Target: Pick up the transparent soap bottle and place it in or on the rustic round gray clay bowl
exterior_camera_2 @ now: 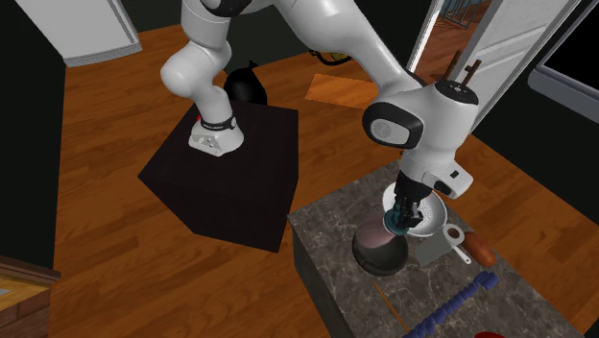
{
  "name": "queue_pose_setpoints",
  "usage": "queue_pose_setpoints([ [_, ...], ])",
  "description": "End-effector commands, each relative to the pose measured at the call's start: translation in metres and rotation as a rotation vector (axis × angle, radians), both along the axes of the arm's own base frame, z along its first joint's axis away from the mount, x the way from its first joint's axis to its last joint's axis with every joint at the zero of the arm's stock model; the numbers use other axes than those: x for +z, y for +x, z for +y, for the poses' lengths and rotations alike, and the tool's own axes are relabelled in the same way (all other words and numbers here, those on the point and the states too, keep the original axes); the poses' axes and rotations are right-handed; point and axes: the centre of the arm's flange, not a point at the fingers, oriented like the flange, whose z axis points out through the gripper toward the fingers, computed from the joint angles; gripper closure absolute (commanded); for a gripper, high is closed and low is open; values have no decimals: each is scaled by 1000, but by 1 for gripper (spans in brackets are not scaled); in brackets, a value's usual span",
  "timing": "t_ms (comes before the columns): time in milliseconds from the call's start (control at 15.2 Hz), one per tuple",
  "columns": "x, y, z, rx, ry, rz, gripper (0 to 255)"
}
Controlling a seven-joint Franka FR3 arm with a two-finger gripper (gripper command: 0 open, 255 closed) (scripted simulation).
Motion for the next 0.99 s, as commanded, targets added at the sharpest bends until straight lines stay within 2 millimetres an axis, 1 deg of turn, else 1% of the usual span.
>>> queue_pose_setpoints([
  [0, -3, 0, 1, 0, 0, -1, 255],
  [396, -3, 0, 1, 0, 0, -1, 255],
  [462, -2, 0, 1, 0, 0, -1, 0],
  [792, -3, 0, 1, 0, 0, -1, 0],
  [924, 23, -1, 5, 0, 0, -1, 0],
])
